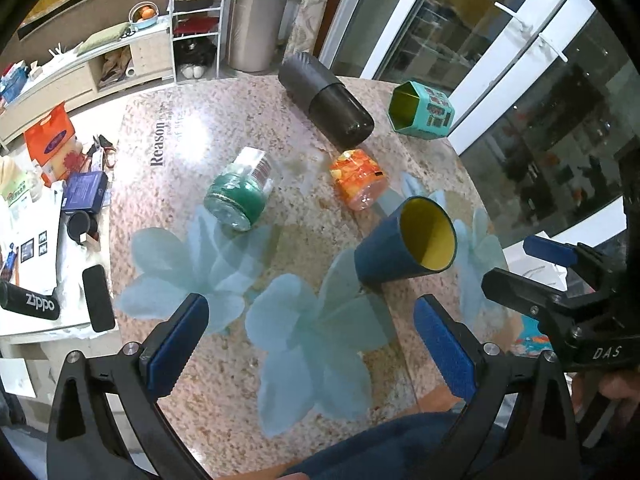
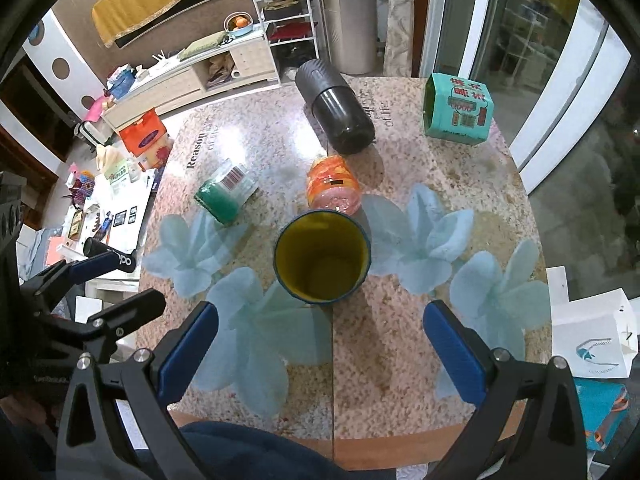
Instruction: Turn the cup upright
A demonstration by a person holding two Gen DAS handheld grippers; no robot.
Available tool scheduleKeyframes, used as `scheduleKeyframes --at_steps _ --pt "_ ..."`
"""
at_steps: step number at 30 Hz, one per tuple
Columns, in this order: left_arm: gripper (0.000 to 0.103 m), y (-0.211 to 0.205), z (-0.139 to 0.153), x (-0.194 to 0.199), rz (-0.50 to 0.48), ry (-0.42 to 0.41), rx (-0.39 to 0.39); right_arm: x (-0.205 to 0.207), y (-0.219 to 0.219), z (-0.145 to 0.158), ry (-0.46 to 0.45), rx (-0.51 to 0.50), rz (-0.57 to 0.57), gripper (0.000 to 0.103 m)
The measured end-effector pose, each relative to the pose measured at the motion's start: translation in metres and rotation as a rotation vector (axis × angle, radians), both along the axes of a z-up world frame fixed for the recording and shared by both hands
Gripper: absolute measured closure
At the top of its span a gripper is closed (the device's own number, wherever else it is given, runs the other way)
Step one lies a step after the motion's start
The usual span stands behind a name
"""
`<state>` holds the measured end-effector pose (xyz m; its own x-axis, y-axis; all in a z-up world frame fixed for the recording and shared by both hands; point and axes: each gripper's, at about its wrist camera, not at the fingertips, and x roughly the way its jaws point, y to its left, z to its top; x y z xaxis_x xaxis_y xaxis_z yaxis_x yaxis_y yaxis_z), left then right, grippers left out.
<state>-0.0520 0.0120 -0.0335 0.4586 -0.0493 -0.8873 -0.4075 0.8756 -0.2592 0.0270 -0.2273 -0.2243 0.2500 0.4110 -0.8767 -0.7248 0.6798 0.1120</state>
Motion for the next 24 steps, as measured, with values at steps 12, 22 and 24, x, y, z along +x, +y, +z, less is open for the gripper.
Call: scheduleKeyframes --at_steps 12,22,24 --pt "0.000 0.002 0.006 0.009 -0.004 -0.022 0.003 -0.001 0.005 0.004 -0.040 0.005 -0.003 0.000" --pt "0.000 -0.001 0.003 0.012 -0.017 -0.021 -0.009 -0.002 0.002 0.005 -0.034 -0.007 -0.012 0.000" --pt "0.000 -0.001 0.003 0.013 -0.019 -0.020 -0.011 -0.002 0.001 0.005 -0.030 -0.006 -0.016 0.000"
